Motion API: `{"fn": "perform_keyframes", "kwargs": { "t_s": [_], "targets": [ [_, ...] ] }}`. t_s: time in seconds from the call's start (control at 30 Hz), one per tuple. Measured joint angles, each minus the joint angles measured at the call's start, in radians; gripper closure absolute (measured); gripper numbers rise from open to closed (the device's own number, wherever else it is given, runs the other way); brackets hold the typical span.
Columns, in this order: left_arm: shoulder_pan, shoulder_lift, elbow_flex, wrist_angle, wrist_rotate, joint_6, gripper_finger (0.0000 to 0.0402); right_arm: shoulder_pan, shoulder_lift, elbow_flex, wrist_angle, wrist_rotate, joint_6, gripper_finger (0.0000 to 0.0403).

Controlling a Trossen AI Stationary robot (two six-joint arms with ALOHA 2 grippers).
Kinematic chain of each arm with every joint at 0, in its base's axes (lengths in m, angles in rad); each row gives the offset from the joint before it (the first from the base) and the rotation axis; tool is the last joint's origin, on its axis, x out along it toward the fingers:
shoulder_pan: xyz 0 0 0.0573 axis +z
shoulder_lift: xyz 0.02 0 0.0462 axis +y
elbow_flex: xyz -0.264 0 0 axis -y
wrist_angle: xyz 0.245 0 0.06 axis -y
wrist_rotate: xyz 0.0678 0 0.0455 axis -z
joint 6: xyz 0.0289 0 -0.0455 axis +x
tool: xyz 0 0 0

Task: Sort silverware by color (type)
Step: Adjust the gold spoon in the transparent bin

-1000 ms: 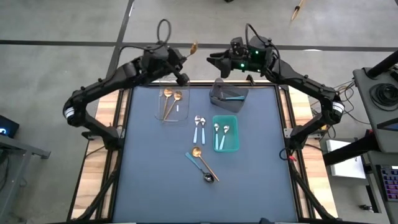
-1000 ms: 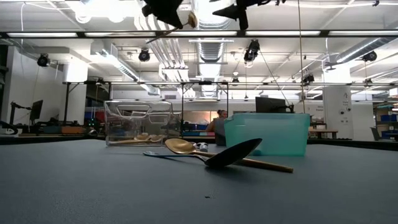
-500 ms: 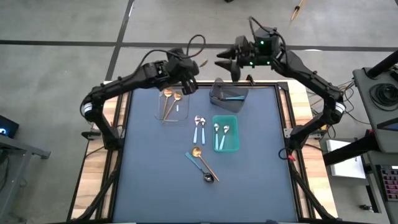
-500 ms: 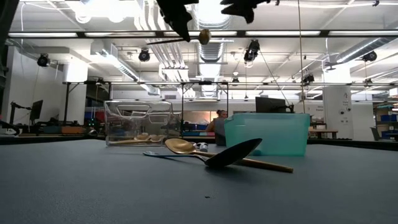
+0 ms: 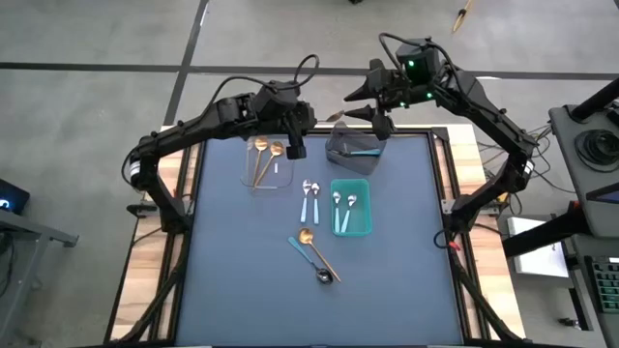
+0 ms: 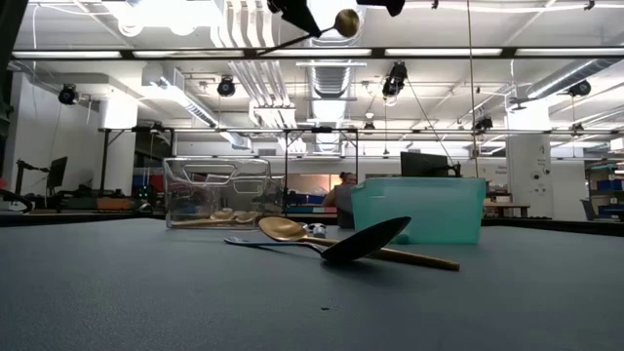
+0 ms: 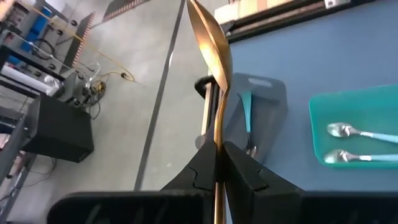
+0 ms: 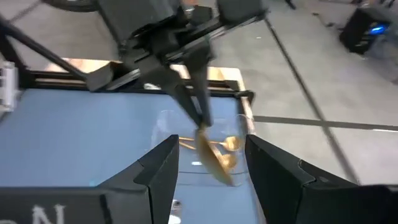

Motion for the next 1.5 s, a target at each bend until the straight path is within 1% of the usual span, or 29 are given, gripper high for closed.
{"fn": "perform_keyframes", "kwargs": {
  "t_s": [0.1,0.23,0.47,0.63,0.77,0.87,0.93,1.03,1.07,1.23,1.5],
  "targets": [
    [-0.007,0.000,0.018,0.030,0.008,-0.001,0.0402,0.001,0.003,0.009,-0.022,-0.033,0.012,0.0227],
    [-0.014,0.000,0.019,0.084,0.055,-0.007,0.0402,0.008,0.003,0.002,-0.036,-0.034,-0.004,0.0227],
    [-0.026,0.000,0.018,0.102,0.068,-0.010,0.0401,0.008,0.004,-0.008,-0.035,-0.036,-0.014,0.0227],
    [-0.026,0.000,0.018,0.133,0.078,-0.011,0.0401,0.014,0.017,-0.008,-0.035,-0.067,-0.025,0.0236],
    [-0.025,0.000,0.017,0.139,0.078,-0.011,0.0401,0.019,0.028,-0.009,-0.034,-0.085,-0.036,0.0257],
    [-0.025,0.000,0.016,0.139,0.080,-0.011,0.0401,0.019,0.030,-0.009,-0.031,-0.091,-0.061,0.0284],
    [-0.025,0.000,0.015,0.138,0.081,-0.011,0.0401,0.019,0.030,-0.009,-0.031,-0.092,-0.083,0.0312],
    [-0.025,0.000,0.015,0.140,0.081,-0.006,0.0401,0.022,0.030,-0.009,-0.031,-0.110,-0.105,0.0370],
    [-0.024,0.000,0.015,0.138,0.082,-0.004,0.0401,0.023,0.030,-0.009,-0.032,-0.110,-0.112,0.0380],
    [-0.023,0.001,0.015,0.148,0.083,0.002,0.0393,0.022,0.030,-0.008,-0.033,-0.110,-0.156,0.0388],
    [-0.013,0.000,0.015,0.154,0.100,-0.011,0.0328,0.016,0.024,-0.003,-0.043,-0.064,-0.226,0.0391]
  ]
}}
